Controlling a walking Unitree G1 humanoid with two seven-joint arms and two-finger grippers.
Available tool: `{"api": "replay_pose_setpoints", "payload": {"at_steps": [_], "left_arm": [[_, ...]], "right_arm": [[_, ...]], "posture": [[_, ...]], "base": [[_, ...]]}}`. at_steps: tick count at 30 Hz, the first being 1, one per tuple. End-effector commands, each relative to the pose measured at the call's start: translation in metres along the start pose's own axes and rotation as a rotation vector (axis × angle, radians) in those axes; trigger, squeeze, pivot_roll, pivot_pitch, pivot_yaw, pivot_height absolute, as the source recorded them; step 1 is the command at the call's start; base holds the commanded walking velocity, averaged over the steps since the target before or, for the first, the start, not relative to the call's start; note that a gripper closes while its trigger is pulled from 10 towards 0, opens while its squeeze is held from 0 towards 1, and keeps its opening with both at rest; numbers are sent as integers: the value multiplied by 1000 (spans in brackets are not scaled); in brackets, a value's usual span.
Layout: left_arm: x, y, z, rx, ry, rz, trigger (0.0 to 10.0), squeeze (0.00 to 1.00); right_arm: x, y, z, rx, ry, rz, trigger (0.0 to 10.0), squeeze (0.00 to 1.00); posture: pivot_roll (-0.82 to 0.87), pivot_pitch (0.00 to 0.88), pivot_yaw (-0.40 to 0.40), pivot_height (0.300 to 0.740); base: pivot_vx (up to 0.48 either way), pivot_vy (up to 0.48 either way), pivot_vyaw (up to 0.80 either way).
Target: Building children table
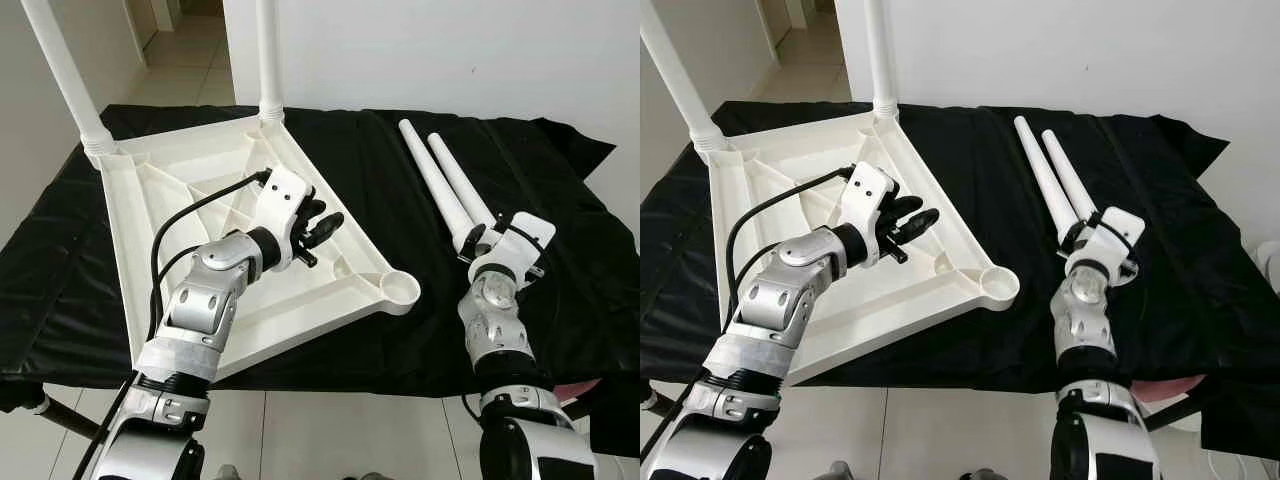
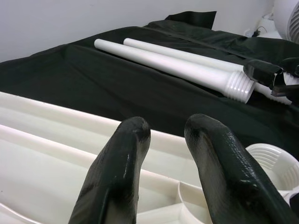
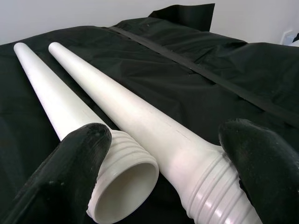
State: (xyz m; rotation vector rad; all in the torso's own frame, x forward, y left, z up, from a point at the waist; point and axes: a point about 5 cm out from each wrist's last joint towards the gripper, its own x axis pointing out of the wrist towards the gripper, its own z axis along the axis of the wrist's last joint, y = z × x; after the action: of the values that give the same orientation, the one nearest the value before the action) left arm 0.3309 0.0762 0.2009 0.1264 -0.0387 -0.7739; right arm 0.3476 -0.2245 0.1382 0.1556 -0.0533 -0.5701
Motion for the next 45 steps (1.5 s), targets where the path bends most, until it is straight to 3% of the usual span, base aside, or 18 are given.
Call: {"api": "replay_pose_setpoints", "payload": {"at_steps": [1,6,10,11,12,13,14,16,18,23,27,34,38,40,45], "left_arm": [[-2,2,-2,1,22,26,10000,0],[-3,4,-1,0,26,32,10000,0],[-4,3,-1,-2,26,32,10000,0],[-4,2,0,-3,26,32,10000,0],[-4,2,0,-4,26,32,10000,0],[-3,2,1,-8,25,35,10000,0],[-3,2,1,-8,25,35,10000,0],[-2,2,2,-11,25,36,10000,0],[-2,1,1,-11,25,36,10000,0],[-1,-2,0,-24,29,29,10000,0],[1,-11,-3,-39,32,8,10000,0],[4,-14,-2,-46,31,3,10000,0],[4,-14,-2,-48,33,3,10000,0],[3,-14,-2,-48,34,3,10000,0],[3,-14,-2,-47,36,6,10000,0]], "right_arm": [[-5,-5,-14,3,67,-24,10000,0],[-10,-4,-18,16,89,-13,10000,0],[-17,5,-21,47,106,68,10000,0],[-21,12,-21,57,100,127,10000,0],[-30,27,-16,83,55,277,10000,0],[-52,54,-1,147,-49,552,10000,0],[-52,54,-1,147,-49,552,10000,0],[-76,71,30,257,-221,790,10000,0],[-76,70,36,271,-245,796,10000,0],[-61,60,58,293,-341,711,10000,0],[-28,38,87,268,-405,510,10000,0],[-8,3,67,113,-287,226,10000,0],[-6,-6,56,154,-220,141,10000,0],[-7,-14,37,123,-129,45,10000,0],[-10,-17,19,93,-45,-16,10000,0]], "posture": [[39,57,20,740],[40,61,19,740],[41,62,17,740],[45,65,14,740],[47,68,12,740],[49,68,12,740],[49,68,12,740],[50,71,13,740],[50,71,13,740],[48,73,14,740],[43,74,15,740],[39,76,11,740],[41,76,11,740],[42,75,13,740],[42,74,13,740]], "base": [[0,0,0],[0,0,0],[0,0,0],[0,0,0],[0,0,0],[0,0,0],[0,0,0],[0,0,0],[0,0,0],[0,0,0],[0,0,0],[0,0,0],[0,0,0],[0,0,0],[0,0,0]]}}
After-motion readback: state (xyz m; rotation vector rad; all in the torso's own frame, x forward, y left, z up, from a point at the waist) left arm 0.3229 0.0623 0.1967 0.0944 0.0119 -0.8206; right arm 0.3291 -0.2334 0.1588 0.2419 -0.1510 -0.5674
